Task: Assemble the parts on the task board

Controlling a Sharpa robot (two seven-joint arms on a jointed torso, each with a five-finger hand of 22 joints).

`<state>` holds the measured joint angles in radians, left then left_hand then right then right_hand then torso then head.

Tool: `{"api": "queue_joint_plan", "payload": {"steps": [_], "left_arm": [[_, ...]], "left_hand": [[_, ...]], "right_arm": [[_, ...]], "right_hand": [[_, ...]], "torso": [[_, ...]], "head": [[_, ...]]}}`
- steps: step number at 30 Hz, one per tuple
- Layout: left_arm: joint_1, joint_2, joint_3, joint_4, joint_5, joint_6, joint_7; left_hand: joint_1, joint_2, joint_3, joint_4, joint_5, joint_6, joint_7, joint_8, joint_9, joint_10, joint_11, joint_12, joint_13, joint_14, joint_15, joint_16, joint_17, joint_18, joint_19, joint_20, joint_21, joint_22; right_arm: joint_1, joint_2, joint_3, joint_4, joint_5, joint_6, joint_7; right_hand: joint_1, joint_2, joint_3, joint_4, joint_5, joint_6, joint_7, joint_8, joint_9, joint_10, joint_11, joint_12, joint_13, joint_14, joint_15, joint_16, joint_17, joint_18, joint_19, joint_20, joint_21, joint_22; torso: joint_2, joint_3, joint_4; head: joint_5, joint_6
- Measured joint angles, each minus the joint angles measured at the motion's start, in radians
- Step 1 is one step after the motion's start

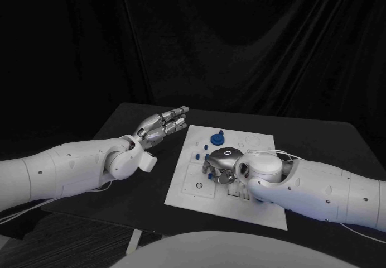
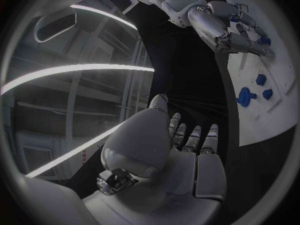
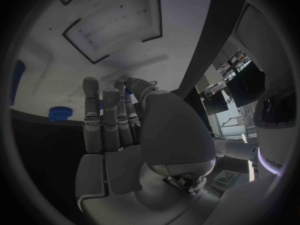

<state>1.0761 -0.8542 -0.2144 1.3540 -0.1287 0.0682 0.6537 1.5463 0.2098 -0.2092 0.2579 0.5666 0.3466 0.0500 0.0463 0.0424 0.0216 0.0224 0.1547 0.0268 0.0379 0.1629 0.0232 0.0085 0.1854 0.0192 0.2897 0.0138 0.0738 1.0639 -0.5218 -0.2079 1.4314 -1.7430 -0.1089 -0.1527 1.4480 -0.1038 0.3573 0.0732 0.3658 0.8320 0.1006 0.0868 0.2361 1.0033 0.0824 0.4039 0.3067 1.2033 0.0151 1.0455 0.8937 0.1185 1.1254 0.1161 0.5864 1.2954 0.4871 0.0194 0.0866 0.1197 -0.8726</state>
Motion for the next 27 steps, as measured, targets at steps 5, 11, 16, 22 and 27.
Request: {"api": "queue_joint_plan", "payload": {"steps": [5, 11, 16, 22, 27], "left_arm": [[-0.001, 0.001, 0.000, -0.001, 0.000, 0.001, -0.003], [-0.002, 0.001, 0.000, -0.001, 0.000, 0.003, -0.006], [-0.003, 0.001, 0.000, -0.002, 0.000, 0.004, -0.008], [-0.004, 0.000, 0.000, -0.002, 0.000, 0.005, -0.010], [-0.004, -0.004, 0.000, -0.002, 0.000, 0.006, -0.011]], "left_hand": [[0.000, 0.000, 0.000, 0.000, 0.000, 0.000, 0.000, 0.000, 0.000, 0.000, 0.000, 0.000, 0.000, 0.000, 0.000, 0.000, 0.000, 0.000, 0.000, 0.000, 0.000, 0.000], [0.000, 0.000, 0.000, 0.000, 0.000, 0.000, 0.000, 0.000, 0.000, -0.004, 0.005, 0.000, 0.000, 0.000, 0.000, 0.000, 0.000, 0.000, 0.000, 0.000, 0.000, 0.000], [0.000, 0.000, 0.000, 0.000, 0.000, 0.000, 0.000, 0.000, 0.000, -0.004, 0.005, 0.000, 0.000, 0.000, 0.000, 0.000, 0.000, 0.000, 0.000, 0.000, 0.000, 0.000], [0.000, 0.000, 0.000, 0.000, 0.000, 0.000, 0.000, 0.000, 0.000, -0.003, 0.006, 0.000, 0.000, 0.000, 0.000, 0.000, 0.000, 0.000, 0.000, 0.000, 0.000, 0.000], [0.000, 0.000, 0.000, 0.000, 0.000, 0.000, 0.000, 0.000, 0.000, -0.003, 0.006, 0.000, 0.000, 0.000, 0.000, 0.000, 0.000, 0.000, 0.000, 0.000, 0.000, 0.000]], "right_arm": [[0.000, 0.001, 0.000, -0.002, 0.000, -0.005, -0.005], [0.000, 0.001, 0.000, -0.004, 0.000, -0.006, -0.011], [0.000, -0.006, 0.000, 0.001, 0.000, -0.010, -0.016], [0.007, -0.055, -0.001, 0.042, -0.013, -0.021, -0.028], [0.047, -0.120, -0.001, 0.102, -0.023, -0.034, -0.039]], "right_hand": [[-0.052, 0.009, 0.003, 0.033, 0.000, -0.005, 0.005, 0.000, -0.004, -0.046, 0.004, 0.023, 0.014, 0.000, 0.000, 0.000, -0.003, 0.000, 0.000, 0.000, -0.007, 0.000], [-0.051, 0.009, 0.007, 0.018, -0.013, -0.005, 0.005, 0.000, -0.008, -0.048, 0.002, 0.035, 0.021, 0.000, 0.000, 0.000, -0.008, 0.000, 0.000, 0.000, -0.015, 0.000], [-0.051, 0.008, 0.007, 0.018, -0.075, -0.011, 0.010, 0.000, -0.009, -0.050, 0.000, 0.035, 0.024, -0.009, 0.009, 0.000, -0.021, 0.000, 0.000, 0.000, -0.018, 0.000], [-0.127, -0.067, -0.132, 0.091, -0.304, -0.050, -0.007, 0.000, -0.016, -0.112, 0.016, 0.070, 0.043, -0.045, 0.013, 0.000, -0.064, 0.061, -0.012, 0.013, -0.096, 0.000], [-0.112, -0.093, -0.222, 0.167, -0.306, -0.062, -0.020, 0.000, -0.018, -0.180, 0.024, 0.077, 0.050, -0.045, 0.013, 0.000, -0.073, 0.061, -0.005, 0.020, -0.097, 0.000]], "torso": [[0.000, 0.0000, 0.0000], [0.000, 0.0000, 0.0001], [0.000, -0.0001, 0.0001], [0.000, -0.0001, 0.0000], [0.000, -0.0001, 0.0000]], "head": [[0.000, 0.000], [-0.001, 0.000], [-0.001, 0.000], [0.004, 0.000], [0.008, 0.000]]}}
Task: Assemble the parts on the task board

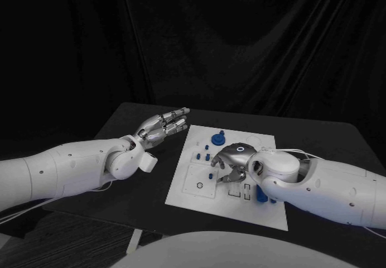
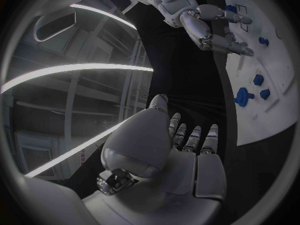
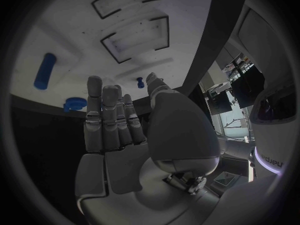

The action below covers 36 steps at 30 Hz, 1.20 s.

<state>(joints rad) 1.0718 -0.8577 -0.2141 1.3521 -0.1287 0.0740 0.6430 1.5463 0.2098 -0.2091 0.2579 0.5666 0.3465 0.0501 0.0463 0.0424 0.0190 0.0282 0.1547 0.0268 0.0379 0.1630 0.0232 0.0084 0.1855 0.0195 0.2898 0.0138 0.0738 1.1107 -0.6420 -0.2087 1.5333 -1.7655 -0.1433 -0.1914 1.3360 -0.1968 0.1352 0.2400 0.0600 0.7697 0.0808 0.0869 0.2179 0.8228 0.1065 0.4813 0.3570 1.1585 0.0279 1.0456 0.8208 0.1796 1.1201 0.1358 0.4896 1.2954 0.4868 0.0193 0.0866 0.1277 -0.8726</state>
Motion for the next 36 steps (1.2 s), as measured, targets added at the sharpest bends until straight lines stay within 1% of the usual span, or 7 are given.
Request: {"api": "queue_joint_plan", "payload": {"steps": [6, 9, 14, 17, 18, 24, 36], "left_arm": [[0.000, -0.002, 0.000, -0.001, 0.000, 0.001, -0.001], [0.000, -0.001, 0.000, -0.002, 0.000, 0.001, -0.001], [-0.001, 0.001, 0.000, -0.004, 0.000, 0.001, 0.001], [-0.001, 0.001, 0.000, -0.004, 0.000, 0.001, 0.002], [-0.001, 0.001, 0.000, -0.004, 0.000, 0.001, 0.003], [-0.001, 0.001, 0.000, -0.003, 0.000, 0.001, 0.005], [-0.003, 0.000, 0.000, -0.004, 0.000, 0.004, 0.007]], "left_hand": [[0.000, 0.000, 0.000, 0.000, 0.000, 0.000, 0.000, 0.000, 0.000, -0.001, 0.001, 0.000, 0.000, 0.000, 0.000, 0.000, 0.000, 0.000, 0.000, 0.000, 0.000, 0.000], [0.000, 0.000, 0.000, 0.000, 0.000, 0.000, 0.000, 0.000, 0.000, -0.001, 0.001, 0.000, 0.000, 0.000, 0.000, 0.000, 0.000, 0.000, 0.000, 0.000, 0.000, 0.000], [0.000, 0.000, 0.000, 0.000, 0.000, 0.000, 0.000, 0.000, 0.000, -0.001, 0.001, 0.000, 0.000, 0.000, 0.000, 0.000, 0.000, 0.000, 0.009, 0.008, 0.000, 0.005], [0.000, 0.000, 0.000, 0.000, 0.000, 0.000, 0.000, 0.000, 0.000, -0.001, 0.001, 0.000, 0.000, 0.000, 0.000, 0.000, 0.000, 0.000, 0.009, 0.008, 0.000, 0.005], [0.000, 0.000, 0.000, 0.000, 0.000, 0.000, 0.000, 0.000, 0.000, -0.001, 0.001, 0.000, 0.000, 0.000, 0.000, 0.000, 0.000, 0.000, 0.009, 0.008, 0.000, 0.005], [0.000, 0.000, 0.000, 0.000, 0.000, 0.000, 0.000, 0.000, 0.000, -0.001, 0.001, 0.000, 0.000, -0.008, -0.008, 0.000, 0.000, 0.000, 0.009, 0.008, 0.000, 0.005], [0.000, 0.000, 0.000, 0.000, 0.000, 0.000, 0.000, 0.000, 0.000, -0.001, 0.002, 0.000, 0.000, -0.009, -0.009, 0.000, 0.000, 0.000, 0.012, 0.005, 0.000, 0.005]], "right_arm": [[0.079, -0.098, 0.001, 0.076, 0.008, -0.023, -0.006], [0.108, -0.140, 0.002, 0.096, 0.015, -0.028, -0.007], [0.126, -0.181, 0.001, 0.102, 0.024, -0.019, -0.008], [0.125, -0.198, 0.001, 0.099, 0.028, 0.002, -0.011], [0.122, -0.204, 0.001, 0.096, 0.029, 0.011, -0.013], [0.090, -0.214, 0.000, 0.069, 0.034, 0.044, -0.019], [0.041, -0.186, 0.005, 0.001, 0.037, 0.036, -0.016]], "right_hand": [[0.052, -0.004, -0.008, 0.039, 0.021, 0.016, -0.001, 0.008, 0.000, -0.071, 0.022, -0.029, -0.008, 0.017, 0.019, 0.018, 0.000, 0.000, 0.028, 0.010, 0.001, 0.000], [0.106, 0.005, -0.008, 0.039, 0.109, 0.052, -0.006, 0.019, 0.000, -0.102, 0.021, -0.056, -0.041, 0.115, 0.004, 0.123, 0.117, -0.001, 0.136, 0.000, 0.184, 0.000], [0.087, -0.017, -0.020, 0.050, 0.096, 0.057, -0.033, 0.019, 0.000, -0.136, 0.014, -0.083, -0.076, 0.203, -0.009, 0.203, 0.222, -0.002, 0.242, -0.013, 0.399, 0.000], [0.081, -0.023, -0.023, 0.054, 0.098, 0.058, -0.032, 0.019, 0.000, -0.153, 0.013, -0.091, -0.087, 0.211, -0.015, 0.203, 0.222, -0.016, 0.248, -0.020, 0.421, 0.000], [0.081, -0.023, -0.023, 0.054, 0.099, 0.058, -0.033, 0.019, 0.000, -0.153, 0.013, -0.091, -0.092, 0.211, -0.015, 0.203, 0.222, -0.069, 0.249, -0.020, 0.422, 0.000], [0.082, -0.023, -0.023, 0.054, 0.196, 0.057, -0.033, 0.019, 0.000, -0.153, 0.013, -0.091, -0.111, 0.219, -0.018, 0.203, 0.221, -0.070, 0.249, -0.020, 0.440, 0.000], [0.149, -0.003, -0.019, 0.050, 0.211, 0.044, -0.031, 0.028, 0.005, -0.153, 0.014, -0.091, -0.135, 0.223, -0.014, 0.203, 0.219, -0.070, 0.257, -0.022, 0.440, 0.000]], "torso": [[-0.001, 0.0000, -0.0001], [-0.001, -0.0001, 0.0000], [-0.002, -0.0006, 0.0000], [-0.002, -0.0006, 0.0001], [-0.002, -0.0007, 0.0001], [-0.002, -0.0009, -0.0003], [0.001, -0.0001, -0.0009]], "head": [[0.002, 0.000], [0.001, 0.000], [-0.003, 0.000], [-0.005, 0.000], [-0.005, 0.000], [-0.010, 0.000], [-0.012, 0.000]]}}
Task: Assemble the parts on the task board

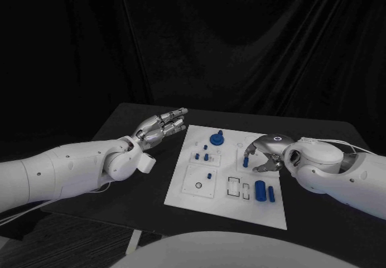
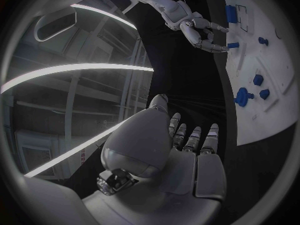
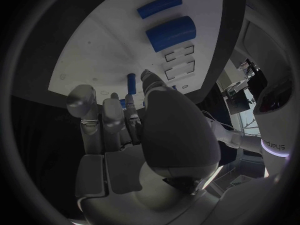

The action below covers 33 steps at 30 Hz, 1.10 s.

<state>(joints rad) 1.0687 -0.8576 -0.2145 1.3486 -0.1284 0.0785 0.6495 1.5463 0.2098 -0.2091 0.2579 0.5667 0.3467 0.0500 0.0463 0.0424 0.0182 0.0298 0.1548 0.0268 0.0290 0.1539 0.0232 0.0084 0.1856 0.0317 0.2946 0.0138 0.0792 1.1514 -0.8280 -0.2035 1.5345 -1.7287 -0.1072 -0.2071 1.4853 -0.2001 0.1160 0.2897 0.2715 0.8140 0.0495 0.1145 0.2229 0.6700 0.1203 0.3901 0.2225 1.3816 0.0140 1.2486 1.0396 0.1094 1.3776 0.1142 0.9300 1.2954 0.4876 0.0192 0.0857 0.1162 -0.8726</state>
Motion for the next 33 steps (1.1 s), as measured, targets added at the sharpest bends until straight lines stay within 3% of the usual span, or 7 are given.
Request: {"api": "queue_joint_plan", "payload": {"steps": [2, 4, 6, 14, 20, 25, 33], "left_arm": [[0.000, 0.001, 0.000, 0.000, 0.000, 0.002, 0.000], [0.000, 0.001, 0.000, 0.000, 0.000, 0.004, 0.000], [-0.001, 0.001, 0.000, 0.000, 0.000, 0.005, 0.000], [-0.002, 0.000, 0.000, -0.001, 0.000, 0.009, 0.000], [-0.003, 0.000, 0.000, -0.003, 0.000, 0.011, -0.001], [-0.005, 0.001, 0.000, -0.004, 0.000, 0.012, -0.001], [-0.006, 0.001, 0.000, -0.005, 0.000, 0.014, -0.002]], "left_hand": [[0.000, 0.000, 0.000, 0.000, 0.000, 0.000, 0.000, 0.000, 0.000, 0.000, 0.001, 0.000, 0.000, 0.000, 0.000, 0.000, 0.000, 0.000, 0.000, 0.000, 0.000, 0.000], [0.000, 0.000, 0.000, 0.000, 0.000, 0.000, 0.000, 0.000, 0.000, 0.005, 0.005, 0.000, 0.000, 0.000, 0.000, 0.000, 0.000, 0.000, 0.000, 0.000, 0.000, 0.000], [0.000, 0.000, 0.000, 0.000, 0.000, 0.000, 0.000, 0.000, 0.000, 0.005, 0.005, 0.000, 0.000, 0.000, 0.000, 0.000, 0.000, 0.000, 0.000, 0.000, 0.000, 0.000], [0.000, 0.000, 0.000, 0.000, 0.000, 0.000, 0.000, 0.000, 0.000, 0.004, 0.005, 0.000, 0.000, 0.000, 0.000, 0.000, 0.000, 0.000, 0.000, 0.000, 0.000, 0.000], [0.002, 0.002, 0.000, 0.000, 0.000, 0.000, 0.000, 0.000, 0.000, 0.003, 0.006, 0.000, 0.000, 0.000, 0.000, 0.000, 0.000, 0.000, 0.000, 0.000, 0.000, 0.000], [0.002, 0.002, 0.000, 0.000, 0.000, 0.000, 0.000, 0.000, 0.000, 0.003, 0.006, 0.000, 0.000, 0.000, 0.000, 0.000, 0.000, 0.000, 0.000, 0.000, 0.000, 0.000], [0.002, 0.002, 0.000, 0.000, 0.000, 0.000, 0.000, 0.000, 0.000, 0.003, 0.007, 0.000, 0.000, 0.000, 0.000, 0.000, 0.000, 0.000, 0.000, 0.000, 0.000, 0.000]], "right_arm": [[-0.005, 0.008, 0.001, -0.013, 0.000, -0.011, 0.003], [-0.013, 0.014, -0.001, -0.025, 0.000, -0.018, 0.006], [-0.024, 0.019, -0.006, -0.035, 0.001, -0.026, 0.011], [-0.031, 0.028, -0.005, -0.047, 0.002, -0.072, 0.041], [-0.033, 0.029, -0.005, -0.050, 0.013, -0.115, 0.062], [-0.034, 0.034, -0.005, -0.055, 0.023, -0.133, 0.075], [-0.038, 0.048, -0.005, -0.069, 0.033, -0.141, 0.085]], "right_hand": [[0.003, -0.001, 0.013, -0.012, 0.036, 0.001, 0.001, 0.000, 0.020, 0.004, 0.004, 0.000, -0.006, 0.000, 0.000, 0.000, -0.007, 0.000, 0.000, 0.000, 0.000, 0.000], [0.026, 0.022, 0.020, -0.020, 0.066, 0.006, 0.007, 0.000, -0.031, 0.007, 0.007, 0.000, -0.015, 0.000, 0.000, -0.001, -0.011, 0.000, 0.000, 0.000, 0.000, 0.000], [0.025, 0.021, 0.029, -0.029, 0.081, 0.006, 0.006, 0.000, -0.032, 0.007, 0.007, 0.000, -0.021, 0.000, 0.000, -0.001, -0.015, 0.000, 0.000, 0.000, 0.000, 0.000], [0.033, 0.029, 0.043, -0.043, 0.080, 0.006, 0.006, 0.000, -0.039, 0.050, 0.000, 0.001, -0.046, 0.000, 0.000, -0.001, -0.020, 0.000, 0.000, 0.000, 0.000, 0.000], [0.040, 0.036, 0.043, -0.043, 0.043, 0.005, 0.007, 0.000, -0.044, 0.076, 0.000, 0.001, -0.060, 0.000, 0.000, -0.001, -0.020, 0.000, 0.000, 0.000, 0.000, 0.000], [0.040, 0.036, 0.059, -0.059, 0.043, 0.033, 0.037, 0.000, -0.044, 0.122, -0.004, 0.001, -0.073, 0.003, 0.004, -0.001, -0.020, 0.000, 0.000, 0.000, 0.000, 0.000], [0.040, 0.036, 0.106, -0.068, 0.044, 0.117, 0.053, 0.038, -0.041, 0.218, -0.008, -0.011, -0.107, 0.008, 0.008, -0.001, -0.020, 0.000, 0.000, 0.000, 0.016, 0.000]], "torso": [[0.000, 0.0005, 0.0000], [0.000, 0.0009, -0.0001], [0.000, 0.0013, -0.0002], [0.000, 0.0017, 0.0004], [0.001, 0.0008, 0.0013], [0.001, 0.0006, 0.0015], [0.000, 0.0002, 0.0014]], "head": [[0.000, 0.000], [0.002, 0.000], [0.003, 0.000], [0.005, 0.000], [0.004, 0.000], [0.002, 0.000], [0.002, 0.000]]}}
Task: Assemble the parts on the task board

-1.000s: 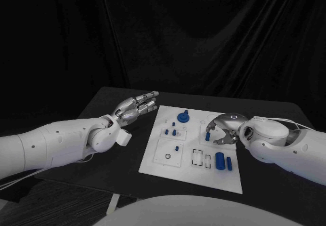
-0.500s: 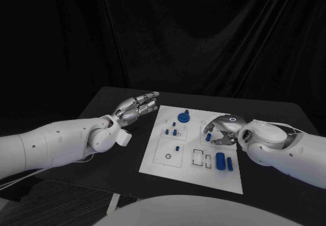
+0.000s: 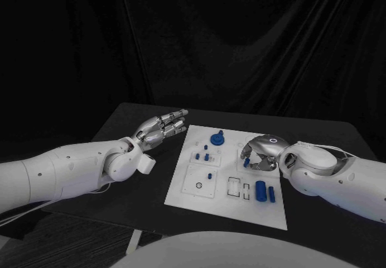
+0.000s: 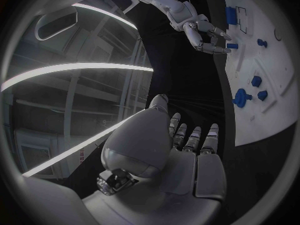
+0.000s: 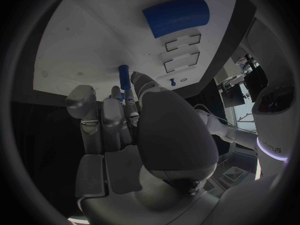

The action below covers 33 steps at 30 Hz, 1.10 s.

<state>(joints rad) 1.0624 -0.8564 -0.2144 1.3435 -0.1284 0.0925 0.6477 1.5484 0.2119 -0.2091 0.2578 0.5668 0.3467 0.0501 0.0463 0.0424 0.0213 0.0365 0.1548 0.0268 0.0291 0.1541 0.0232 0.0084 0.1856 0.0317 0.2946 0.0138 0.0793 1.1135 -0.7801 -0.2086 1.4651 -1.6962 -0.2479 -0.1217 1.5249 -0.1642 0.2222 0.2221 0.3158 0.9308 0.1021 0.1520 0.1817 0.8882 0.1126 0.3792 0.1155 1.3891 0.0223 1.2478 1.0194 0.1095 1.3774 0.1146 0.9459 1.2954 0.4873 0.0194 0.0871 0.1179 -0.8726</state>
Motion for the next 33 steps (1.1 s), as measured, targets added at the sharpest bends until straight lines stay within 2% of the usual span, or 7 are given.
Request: {"api": "queue_joint_plan", "payload": {"steps": [7, 10, 15, 19, 24, 27, 33], "left_arm": [[-0.002, 0.000, 0.000, 0.000, 0.000, 0.002, -0.001], [-0.002, 0.000, 0.000, 0.000, 0.000, 0.003, -0.001], [-0.003, 0.000, 0.000, -0.001, 0.000, 0.005, -0.002], [-0.004, 0.001, 0.000, -0.002, 0.000, 0.007, -0.002], [-0.005, 0.001, 0.000, -0.003, 0.000, 0.009, -0.003], [-0.007, 0.001, 0.000, -0.003, 0.000, 0.011, -0.003], [-0.010, 0.002, 0.000, -0.004, 0.000, 0.014, -0.003]], "left_hand": [[0.000, 0.000, 0.000, 0.000, 0.000, 0.000, 0.000, 0.000, 0.000, 0.004, 0.012, 0.000, 0.000, 0.000, 0.000, 0.000, 0.000, 0.000, 0.000, 0.000, 0.000, 0.000], [0.000, 0.000, 0.000, 0.000, 0.000, 0.000, 0.000, 0.000, 0.000, 0.004, 0.013, 0.013, 0.000, 0.000, 0.000, 0.000, 0.000, 0.000, 0.000, 0.000, 0.000, 0.000], [0.000, 0.000, 0.000, 0.000, 0.000, 0.000, 0.000, 0.000, 0.000, 0.006, 0.016, 0.023, 0.000, 0.000, 0.000, 0.000, 0.000, 0.000, 0.000, 0.000, 0.000, 0.000], [0.000, 0.000, 0.000, 0.000, 0.000, 0.000, 0.000, 0.000, 0.000, 0.006, 0.016, 0.023, 0.000, 0.000, 0.000, 0.000, 0.000, 0.000, 0.000, 0.000, 0.000, 0.000], [0.000, 0.000, 0.000, 0.000, 0.001, 0.000, 0.000, 0.000, 0.000, 0.006, 0.016, 0.023, 0.000, 0.000, 0.000, 0.000, 0.000, 0.000, 0.000, 0.000, 0.000, 0.000], [0.000, 0.000, 0.000, 0.000, 0.001, 0.000, 0.000, 0.000, 0.000, 0.006, 0.016, 0.023, 0.000, 0.000, 0.000, 0.000, 0.000, 0.000, 0.000, 0.000, 0.000, 0.000], [0.000, 0.000, 0.000, 0.000, 0.001, 0.000, 0.000, 0.000, 0.000, 0.008, 0.018, 0.023, 0.000, 0.000, 0.000, 0.000, 0.000, 0.000, 0.000, 0.000, 0.000, 0.000]], "right_arm": [[-0.006, 0.014, 0.000, -0.017, 0.004, 0.008, 0.000], [-0.008, 0.019, 0.000, -0.022, 0.005, 0.011, 0.000], [-0.012, 0.024, 0.000, -0.030, 0.006, 0.017, 0.000], [-0.014, 0.026, 0.000, -0.034, 0.006, 0.020, 0.000], [-0.014, 0.026, 0.000, -0.035, 0.007, 0.020, 0.000], [-0.015, 0.026, 0.000, -0.035, 0.007, 0.018, 0.000], [-0.015, 0.024, 0.000, -0.035, 0.007, 0.003, 0.005]], "right_hand": [[0.000, 0.000, 0.012, -0.012, 0.002, 0.000, 0.000, 0.000, 0.006, 0.027, -0.005, -0.012, -0.014, 0.000, 0.000, 0.000, -0.001, 0.000, 0.000, 0.000, 0.000, 0.000], [0.000, 0.000, 0.022, -0.022, 0.040, 0.011, 0.011, 0.000, 0.012, 0.036, 0.003, -0.032, -0.017, 0.000, 0.000, 0.000, -0.002, 0.000, 0.000, 0.000, 0.000, 0.000], [0.000, 0.000, 0.054, -0.027, 0.060, 0.027, 0.006, 0.015, 0.020, 0.065, -0.010, -0.032, -0.024, 0.003, -0.003, 0.001, 0.000, 0.000, 0.007, 0.007, 0.027, 0.000], [0.000, 0.000, 0.080, -0.052, 0.083, 0.040, 0.018, 0.015, 0.028, 0.096, -0.015, -0.032, -0.024, 0.011, -0.010, 0.001, 0.001, 0.000, 0.007, 0.007, 0.027, 0.000], [0.015, -0.015, 0.095, -0.068, 0.083, 0.071, 0.023, 0.033, 0.041, 0.111, -0.018, -0.032, -0.025, 0.011, -0.011, 0.001, 0.003, 0.000, 0.016, -0.002, 0.054, 0.000], [0.028, -0.002, 0.112, -0.084, 0.083, 0.080, 0.033, 0.040, 0.052, 0.126, -0.025, -0.032, -0.026, 0.018, -0.018, 0.016, 0.009, 0.000, 0.016, -0.002, 0.070, 0.000], [0.030, -0.001, 0.124, -0.097, 0.081, 0.101, 0.025, 0.061, 0.063, 0.135, -0.027, -0.032, -0.029, 0.025, -0.025, 0.016, 0.013, 0.000, 0.013, -0.017, 0.073, 0.000]], "torso": [[0.000, 0.0001, -0.0004], [0.000, 0.0001, -0.0004], [0.000, 0.0001, -0.0004], [0.000, 0.0001, -0.0003], [0.000, 0.0001, -0.0001], [0.000, 0.0001, -0.0002], [0.000, 0.0001, -0.0002]], "head": [[0.002, 0.000], [0.003, 0.000], [0.002, 0.000], [0.003, 0.000], [0.006, 0.000], [0.006, 0.000], [0.010, 0.000]]}}
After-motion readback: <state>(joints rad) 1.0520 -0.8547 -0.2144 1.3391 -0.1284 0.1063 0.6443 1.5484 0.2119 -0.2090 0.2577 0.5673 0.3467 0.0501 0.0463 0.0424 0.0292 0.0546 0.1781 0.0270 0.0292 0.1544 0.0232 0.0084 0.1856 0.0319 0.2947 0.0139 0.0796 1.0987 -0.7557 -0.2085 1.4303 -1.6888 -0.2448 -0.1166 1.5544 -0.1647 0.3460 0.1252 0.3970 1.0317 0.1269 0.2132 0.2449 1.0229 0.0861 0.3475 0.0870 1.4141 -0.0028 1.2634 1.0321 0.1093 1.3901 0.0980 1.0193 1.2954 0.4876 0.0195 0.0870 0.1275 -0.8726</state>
